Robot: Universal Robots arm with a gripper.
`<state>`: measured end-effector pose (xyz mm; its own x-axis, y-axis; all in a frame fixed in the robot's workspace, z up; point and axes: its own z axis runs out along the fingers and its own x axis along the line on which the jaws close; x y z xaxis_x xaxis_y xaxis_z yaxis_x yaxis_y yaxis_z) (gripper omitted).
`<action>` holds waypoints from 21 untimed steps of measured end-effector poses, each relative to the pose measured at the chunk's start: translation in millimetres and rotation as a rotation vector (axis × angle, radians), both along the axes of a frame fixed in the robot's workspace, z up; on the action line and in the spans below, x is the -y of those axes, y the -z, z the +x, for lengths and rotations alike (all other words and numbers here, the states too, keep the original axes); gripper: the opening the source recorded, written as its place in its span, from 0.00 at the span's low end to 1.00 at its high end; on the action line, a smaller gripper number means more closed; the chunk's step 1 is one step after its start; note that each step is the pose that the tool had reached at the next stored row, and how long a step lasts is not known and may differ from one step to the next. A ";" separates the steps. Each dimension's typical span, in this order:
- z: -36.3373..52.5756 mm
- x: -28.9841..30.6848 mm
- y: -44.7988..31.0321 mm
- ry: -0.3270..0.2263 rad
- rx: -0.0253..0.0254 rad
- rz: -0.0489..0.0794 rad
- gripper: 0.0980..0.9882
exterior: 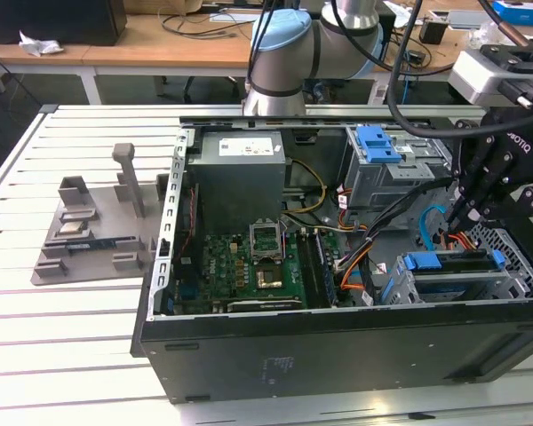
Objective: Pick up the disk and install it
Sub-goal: 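Insert the second disk wire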
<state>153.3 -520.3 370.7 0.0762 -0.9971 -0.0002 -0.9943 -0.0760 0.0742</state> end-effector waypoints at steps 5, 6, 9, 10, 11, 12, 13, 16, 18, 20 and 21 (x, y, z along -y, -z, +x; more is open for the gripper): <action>0.0 0.0 0.6 0.000 0.0000 0.000 0.07; 0.0 0.0 1.6 0.000 0.0000 0.000 0.07; 0.0 0.0 7.6 0.000 0.0000 -0.001 0.07; 0.1 0.1 10.1 0.001 0.0000 -0.001 0.07; 0.3 0.1 12.8 0.001 0.0000 -0.001 0.07; 0.4 0.2 14.3 0.004 0.0000 -0.002 0.07; 0.7 0.7 15.4 0.009 0.0000 -0.005 0.07; 2.8 4.5 18.6 0.014 0.0000 -0.005 0.07; 3.6 8.0 20.2 0.015 0.0000 -0.005 0.07; 4.7 10.8 21.3 0.015 0.0000 -0.005 0.07; 6.3 12.7 22.3 0.016 0.0000 -0.005 0.07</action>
